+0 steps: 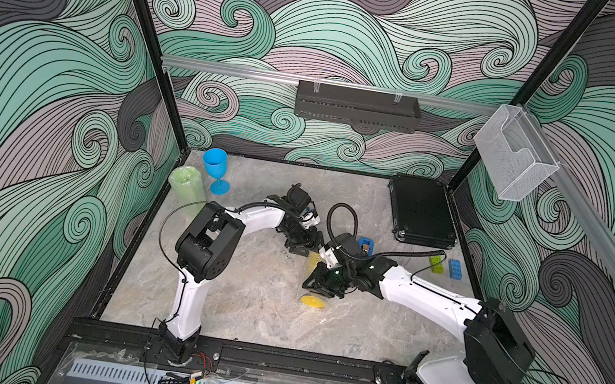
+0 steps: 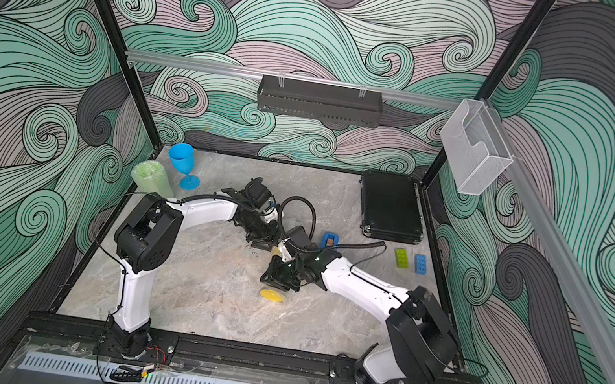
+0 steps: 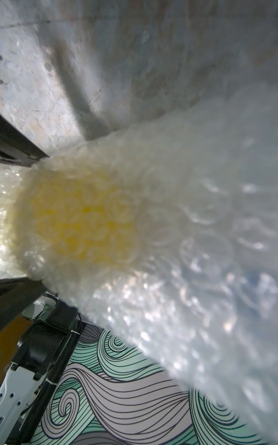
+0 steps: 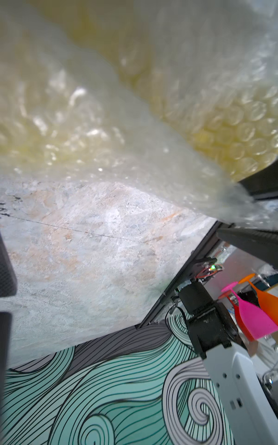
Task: Wrap wine glasses in bubble wrap
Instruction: Wrap the wine glass in bubble wrap.
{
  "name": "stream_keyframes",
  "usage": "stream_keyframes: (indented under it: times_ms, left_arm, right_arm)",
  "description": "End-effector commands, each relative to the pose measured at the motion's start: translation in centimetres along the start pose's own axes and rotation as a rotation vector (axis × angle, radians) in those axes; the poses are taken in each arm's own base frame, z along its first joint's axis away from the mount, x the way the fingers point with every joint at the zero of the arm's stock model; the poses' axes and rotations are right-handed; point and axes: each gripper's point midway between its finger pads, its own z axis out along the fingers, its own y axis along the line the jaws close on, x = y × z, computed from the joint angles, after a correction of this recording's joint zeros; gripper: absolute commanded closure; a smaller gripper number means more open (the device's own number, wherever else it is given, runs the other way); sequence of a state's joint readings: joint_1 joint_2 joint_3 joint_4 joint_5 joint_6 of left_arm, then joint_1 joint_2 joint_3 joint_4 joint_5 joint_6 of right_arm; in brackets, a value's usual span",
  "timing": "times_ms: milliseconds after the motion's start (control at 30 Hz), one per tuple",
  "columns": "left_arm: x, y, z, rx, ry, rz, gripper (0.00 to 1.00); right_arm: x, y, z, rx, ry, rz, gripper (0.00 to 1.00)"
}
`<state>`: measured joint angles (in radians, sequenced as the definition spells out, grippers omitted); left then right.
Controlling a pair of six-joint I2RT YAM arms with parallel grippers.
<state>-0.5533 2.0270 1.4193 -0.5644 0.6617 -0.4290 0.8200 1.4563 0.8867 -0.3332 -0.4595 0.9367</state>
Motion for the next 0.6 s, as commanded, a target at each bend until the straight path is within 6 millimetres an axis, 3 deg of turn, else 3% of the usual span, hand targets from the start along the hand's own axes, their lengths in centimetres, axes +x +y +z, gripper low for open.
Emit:
stream_keyframes:
  times_ms: [0,267,567]
  left_arm:
    - [3.1,4.1,2.1,-0.164,0.099,-0.059,0.34]
    - [3.1,4.8,2.6,-0.186,0.113,-0.06,0.35]
    - [2.8,4.9,2.4,-0.206,0.11,-0.043,0.35]
  right_arm:
    - [0.3,0.1,-1.1,-0.011,-0.02,-0.01,0.9]
    - [1.4,-1.4,-1.6,0.005,-0.005,0.011,1.0]
    - [2.3,-4.5,-1.6,0.054,0.028,0.054,1.0]
